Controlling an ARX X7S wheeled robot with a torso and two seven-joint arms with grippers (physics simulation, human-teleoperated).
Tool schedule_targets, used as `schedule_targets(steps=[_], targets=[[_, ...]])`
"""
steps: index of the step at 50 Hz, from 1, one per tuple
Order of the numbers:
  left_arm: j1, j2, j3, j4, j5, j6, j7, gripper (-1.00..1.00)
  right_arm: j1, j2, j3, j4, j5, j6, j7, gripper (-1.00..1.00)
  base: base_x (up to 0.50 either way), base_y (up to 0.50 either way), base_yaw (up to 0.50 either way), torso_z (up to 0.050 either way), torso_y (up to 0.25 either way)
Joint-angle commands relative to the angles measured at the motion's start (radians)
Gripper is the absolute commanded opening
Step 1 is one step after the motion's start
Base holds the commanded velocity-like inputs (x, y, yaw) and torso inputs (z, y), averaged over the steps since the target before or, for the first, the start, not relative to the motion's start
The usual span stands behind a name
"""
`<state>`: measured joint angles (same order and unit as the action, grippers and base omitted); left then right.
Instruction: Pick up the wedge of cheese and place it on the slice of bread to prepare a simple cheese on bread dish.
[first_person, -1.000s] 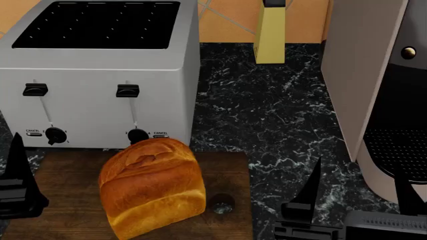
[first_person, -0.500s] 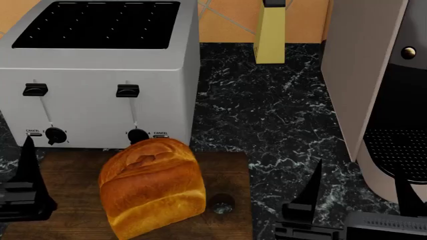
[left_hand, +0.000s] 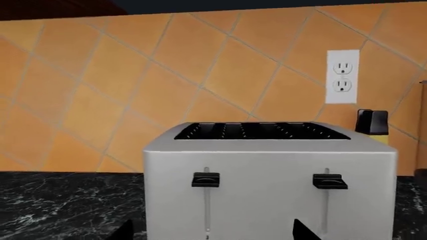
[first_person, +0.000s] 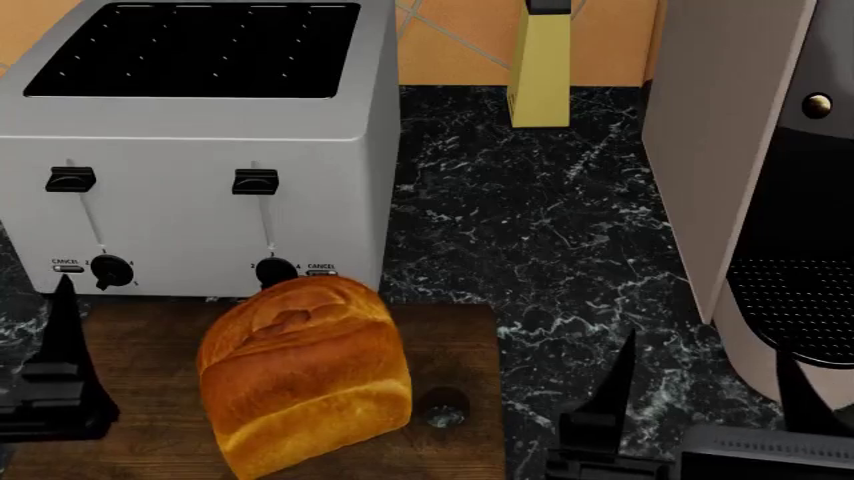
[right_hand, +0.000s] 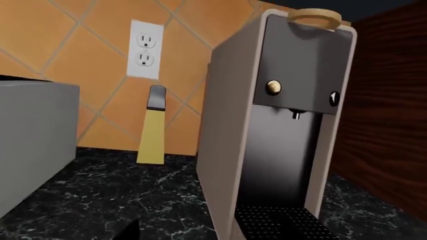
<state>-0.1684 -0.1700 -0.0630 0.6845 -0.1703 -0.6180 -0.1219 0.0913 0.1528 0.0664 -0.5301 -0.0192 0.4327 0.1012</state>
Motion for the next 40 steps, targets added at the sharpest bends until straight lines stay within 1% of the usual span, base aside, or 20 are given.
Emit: schedule_targets(steps=[1,7,11,24,29,33,36,40], targets=[[-0.026,0.046,-0.042,0.046,0.084,-0.111,0.038,1.00,0.008,-0.055,0.038,-0.059,-0.062,0.050,-0.075,1.00,0.00,0.00,0.00,0.000,0.000],[-0.032,0.034,-0.058,0.074,0.082,-0.177,0.021,1.00,0.004,-0.046,0.032,-0.051,-0.054,0.046,-0.068,1.00,0.00,0.00,0.00,0.000,0.000],[-0.043,0.023,-0.083,0.122,0.075,-0.256,0.011,1.00,0.004,-0.042,0.027,-0.055,-0.054,0.058,-0.062,1.00,0.00,0.00,0.00,0.000,0.000],[-0.042,-0.044,-0.119,0.236,0.091,-0.465,-0.009,1.00,0.002,-0.029,0.021,-0.051,-0.038,0.063,-0.048,1.00,0.00,0.00,0.00,0.000,0.000],[-0.043,-0.056,-0.146,0.258,0.095,-0.503,-0.017,1.00,0.002,-0.025,0.020,-0.050,-0.035,0.069,-0.041,1.00,0.00,0.00,0.00,0.000,0.000],[-0.048,-0.070,-0.163,0.275,0.094,-0.553,-0.015,1.00,0.010,-0.021,0.012,-0.069,-0.038,0.108,-0.037,1.00,0.00,0.00,0.00,0.000,0.000],[-0.053,-0.053,-0.196,0.283,0.079,-0.603,-0.007,1.00,0.010,-0.018,0.009,-0.066,-0.038,0.115,-0.033,1.00,0.00,0.00,0.00,0.000,0.000],[-0.049,-0.051,-0.219,0.307,0.083,-0.675,-0.019,1.00,0.007,-0.014,0.007,-0.061,-0.035,0.112,-0.030,1.00,0.00,0.00,0.00,0.000,0.000]])
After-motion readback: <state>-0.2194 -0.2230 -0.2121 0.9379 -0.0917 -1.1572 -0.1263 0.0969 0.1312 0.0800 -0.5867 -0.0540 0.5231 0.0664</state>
